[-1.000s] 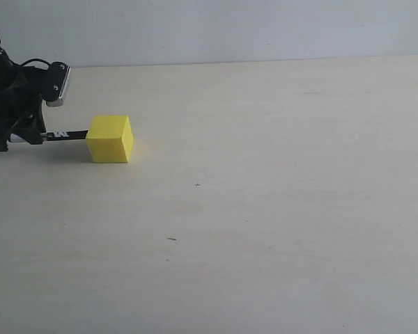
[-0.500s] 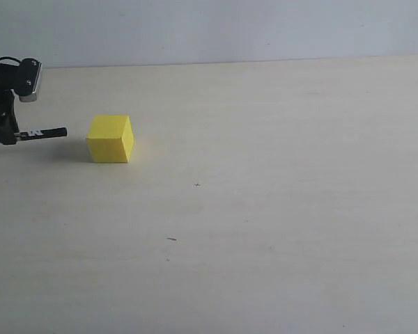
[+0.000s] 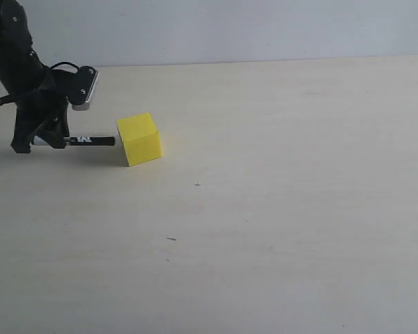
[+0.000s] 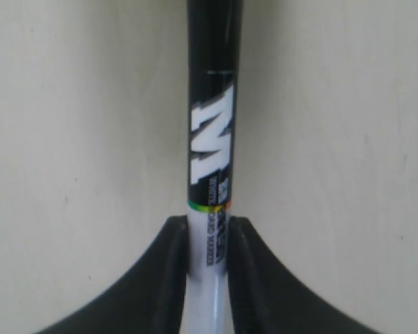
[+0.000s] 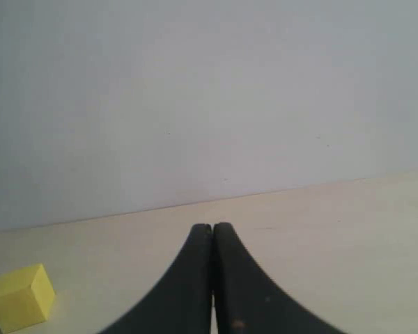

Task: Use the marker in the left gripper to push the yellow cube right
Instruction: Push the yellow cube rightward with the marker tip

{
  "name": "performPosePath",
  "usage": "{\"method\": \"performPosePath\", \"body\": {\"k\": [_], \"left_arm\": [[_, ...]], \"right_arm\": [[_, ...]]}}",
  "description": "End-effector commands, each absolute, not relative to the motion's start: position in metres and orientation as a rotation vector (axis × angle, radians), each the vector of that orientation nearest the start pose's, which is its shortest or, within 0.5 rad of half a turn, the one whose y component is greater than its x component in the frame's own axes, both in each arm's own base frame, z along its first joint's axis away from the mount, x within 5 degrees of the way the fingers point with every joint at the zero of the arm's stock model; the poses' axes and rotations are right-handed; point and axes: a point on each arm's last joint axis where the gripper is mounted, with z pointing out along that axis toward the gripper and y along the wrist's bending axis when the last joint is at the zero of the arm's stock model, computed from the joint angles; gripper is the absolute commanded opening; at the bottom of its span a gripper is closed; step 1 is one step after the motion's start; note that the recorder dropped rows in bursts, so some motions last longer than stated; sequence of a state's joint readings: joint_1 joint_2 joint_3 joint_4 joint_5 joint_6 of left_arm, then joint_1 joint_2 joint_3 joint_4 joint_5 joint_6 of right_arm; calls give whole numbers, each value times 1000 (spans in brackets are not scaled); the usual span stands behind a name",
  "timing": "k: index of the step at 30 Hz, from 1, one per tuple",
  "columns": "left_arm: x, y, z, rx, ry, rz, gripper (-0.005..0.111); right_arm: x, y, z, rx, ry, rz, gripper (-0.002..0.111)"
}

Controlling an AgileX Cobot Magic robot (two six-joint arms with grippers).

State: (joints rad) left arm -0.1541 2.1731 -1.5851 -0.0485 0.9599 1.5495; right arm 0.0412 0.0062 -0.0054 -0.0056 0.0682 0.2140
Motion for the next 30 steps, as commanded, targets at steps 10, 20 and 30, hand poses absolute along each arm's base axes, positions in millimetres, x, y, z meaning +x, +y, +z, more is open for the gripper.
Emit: {"method": "performPosePath", "body": {"k": [10, 20, 30], "left_arm": [[425, -18, 143, -2160, -2343, 26, 0], [423, -94, 143, -2362, -2254, -16, 0], [425, -96, 149, -2311, -2300, -4, 0]], "right_arm": [[56, 2, 207, 132, 1548, 189, 0], [56, 2, 207, 132, 1548, 189, 0], [56, 2, 207, 132, 1548, 189, 0]]}}
